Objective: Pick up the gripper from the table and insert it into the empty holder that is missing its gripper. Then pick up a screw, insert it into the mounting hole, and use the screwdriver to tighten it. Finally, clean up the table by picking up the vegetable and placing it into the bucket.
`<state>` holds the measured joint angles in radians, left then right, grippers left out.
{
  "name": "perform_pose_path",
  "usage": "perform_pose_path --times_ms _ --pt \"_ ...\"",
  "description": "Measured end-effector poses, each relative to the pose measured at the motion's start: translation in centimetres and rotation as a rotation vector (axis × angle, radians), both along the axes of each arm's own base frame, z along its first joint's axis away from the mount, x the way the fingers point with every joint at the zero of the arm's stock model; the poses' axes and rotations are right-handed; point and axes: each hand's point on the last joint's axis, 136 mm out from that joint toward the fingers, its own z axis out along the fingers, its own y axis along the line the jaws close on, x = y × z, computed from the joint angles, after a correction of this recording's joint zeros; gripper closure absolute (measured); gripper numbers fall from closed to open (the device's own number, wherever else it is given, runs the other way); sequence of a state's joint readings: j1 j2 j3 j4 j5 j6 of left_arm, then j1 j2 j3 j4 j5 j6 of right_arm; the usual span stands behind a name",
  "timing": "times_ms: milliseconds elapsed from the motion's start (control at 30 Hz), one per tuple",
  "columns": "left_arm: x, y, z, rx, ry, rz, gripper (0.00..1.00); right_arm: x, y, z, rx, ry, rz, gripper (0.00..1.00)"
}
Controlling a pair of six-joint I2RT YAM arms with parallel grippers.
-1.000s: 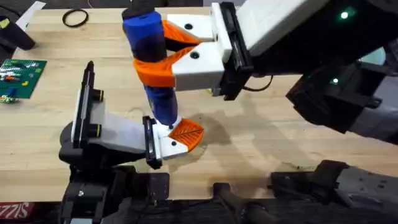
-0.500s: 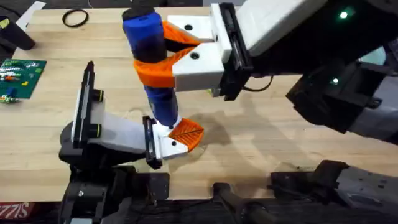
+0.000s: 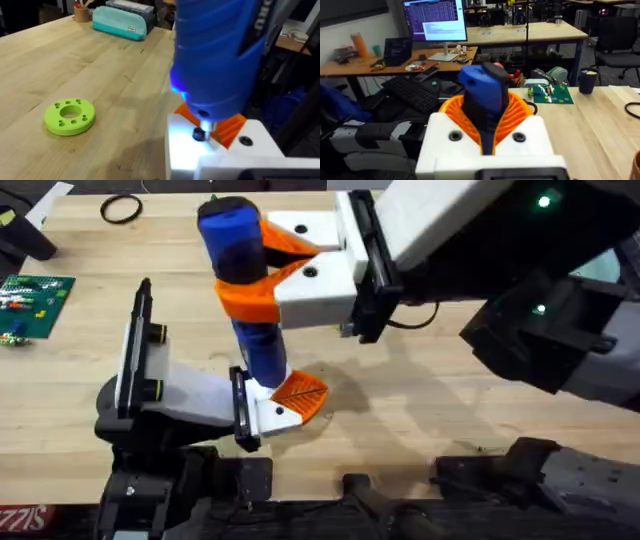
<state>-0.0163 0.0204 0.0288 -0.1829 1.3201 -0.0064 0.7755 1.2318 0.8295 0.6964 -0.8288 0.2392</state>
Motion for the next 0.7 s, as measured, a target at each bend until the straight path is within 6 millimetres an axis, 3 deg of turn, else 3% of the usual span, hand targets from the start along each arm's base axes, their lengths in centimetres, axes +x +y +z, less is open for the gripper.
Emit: perform_pose_path --times_ms 300,700 --pt "0.0 0.0 0.0 0.000 0.000 0.001 0.989 0.0 -0.3 1.2 0.044 -0.037 -0.003 0.934" --pt "0.0 0.0 0.0 0.000 0.000 0.001 0.990 -0.1 -0.4 0.9 0.033 -0.022 0.008 0.934"
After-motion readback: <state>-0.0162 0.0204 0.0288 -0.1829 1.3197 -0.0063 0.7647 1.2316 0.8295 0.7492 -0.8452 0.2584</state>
